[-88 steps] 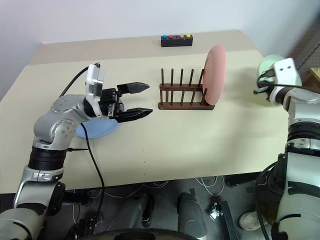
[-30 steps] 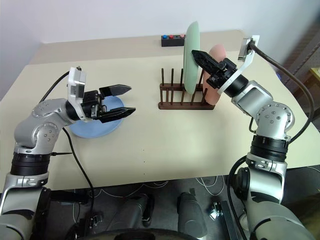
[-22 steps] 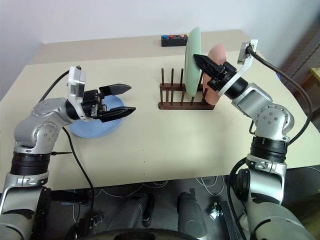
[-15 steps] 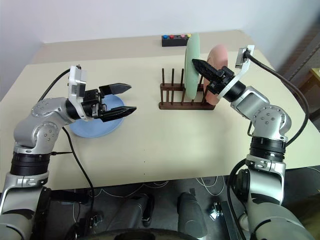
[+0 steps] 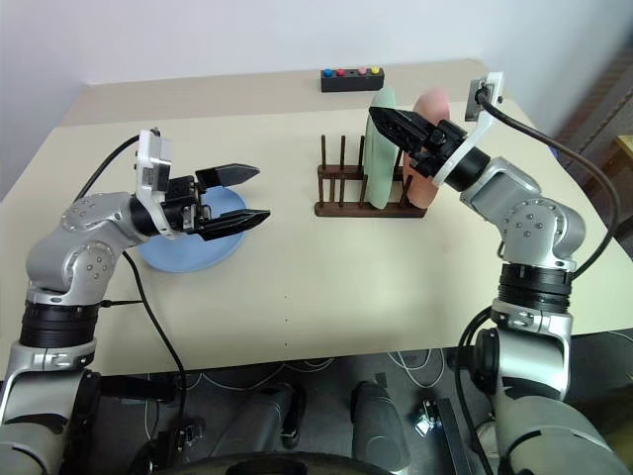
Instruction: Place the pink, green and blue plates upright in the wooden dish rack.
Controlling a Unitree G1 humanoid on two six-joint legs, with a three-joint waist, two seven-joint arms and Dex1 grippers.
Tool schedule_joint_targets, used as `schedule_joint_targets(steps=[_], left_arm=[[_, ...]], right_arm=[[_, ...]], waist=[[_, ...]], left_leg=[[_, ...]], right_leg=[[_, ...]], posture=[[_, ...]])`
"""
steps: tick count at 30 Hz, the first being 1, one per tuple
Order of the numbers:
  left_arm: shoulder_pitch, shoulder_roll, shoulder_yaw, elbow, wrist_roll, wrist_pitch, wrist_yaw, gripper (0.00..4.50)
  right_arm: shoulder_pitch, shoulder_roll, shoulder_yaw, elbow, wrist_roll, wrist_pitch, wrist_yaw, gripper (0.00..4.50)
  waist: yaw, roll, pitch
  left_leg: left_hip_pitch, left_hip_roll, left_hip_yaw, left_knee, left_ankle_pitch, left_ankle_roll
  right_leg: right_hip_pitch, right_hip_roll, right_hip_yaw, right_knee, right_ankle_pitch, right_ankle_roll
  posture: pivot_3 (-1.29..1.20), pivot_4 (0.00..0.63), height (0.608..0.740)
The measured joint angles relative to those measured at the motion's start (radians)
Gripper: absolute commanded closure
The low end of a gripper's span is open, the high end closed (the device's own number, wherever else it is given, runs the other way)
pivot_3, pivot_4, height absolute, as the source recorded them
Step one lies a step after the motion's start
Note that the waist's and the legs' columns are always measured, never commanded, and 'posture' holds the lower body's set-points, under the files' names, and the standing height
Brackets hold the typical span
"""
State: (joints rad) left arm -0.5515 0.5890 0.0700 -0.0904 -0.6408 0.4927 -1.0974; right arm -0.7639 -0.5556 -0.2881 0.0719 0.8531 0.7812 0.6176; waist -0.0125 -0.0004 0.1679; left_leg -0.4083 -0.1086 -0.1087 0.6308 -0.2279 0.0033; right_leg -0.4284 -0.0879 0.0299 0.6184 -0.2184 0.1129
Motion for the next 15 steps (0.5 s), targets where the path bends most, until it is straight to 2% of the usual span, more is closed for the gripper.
schedule_joint_targets(steps=[5, 8, 12, 15], left_arm=[[0.000, 0.000, 0.000, 0.000, 0.000, 0.000, -0.001, 0.00], [0.000, 0.000, 0.000, 0.000, 0.000, 0.000, 0.000, 0.00], [-0.016, 0.002, -0.004, 0.036, 0.021, 0.004, 0.030, 0.00], [-0.058, 0.084, -0.013, 0.166, 0.106, 0.067, 0.117, 0.00]], right_arm=[[0.000, -0.062, 0.054, -0.038, -0.128, -0.097, 0.036, 0.05], [0.002, -0.062, 0.051, -0.041, -0.138, -0.110, 0.046, 0.05], [0.025, -0.068, -0.011, -0.115, -0.062, -0.095, 0.081, 0.05], [0.152, -0.144, -0.018, -0.303, 0.032, -0.052, 0.198, 0.05]], waist=[[-0.002, 0.000, 0.000], [-0.001, 0.000, 0.000], [0.004, 0.000, 0.000], [0.005, -0.001, 0.000]], left_leg=[[0.000, 0.000, 0.000, 0.000, 0.000, 0.000], [0.000, 0.000, 0.000, 0.000, 0.000, 0.000], [0.000, 0.000, -0.001, 0.000, 0.000, 0.000], [0.000, 0.000, -0.003, -0.001, 0.000, 0.000]], right_leg=[[0.000, 0.000, 0.000, 0.000, 0.000, 0.000], [0.000, 0.000, 0.000, 0.000, 0.000, 0.000], [0.000, 0.000, 0.000, 0.000, 0.000, 0.000], [0.001, 0.000, -0.003, -0.001, 0.000, 0.000]], posture=[[0.00, 0.150, 0.740], [0.00, 0.150, 0.740], [0.00, 0.150, 0.740], [0.00, 0.150, 0.740]])
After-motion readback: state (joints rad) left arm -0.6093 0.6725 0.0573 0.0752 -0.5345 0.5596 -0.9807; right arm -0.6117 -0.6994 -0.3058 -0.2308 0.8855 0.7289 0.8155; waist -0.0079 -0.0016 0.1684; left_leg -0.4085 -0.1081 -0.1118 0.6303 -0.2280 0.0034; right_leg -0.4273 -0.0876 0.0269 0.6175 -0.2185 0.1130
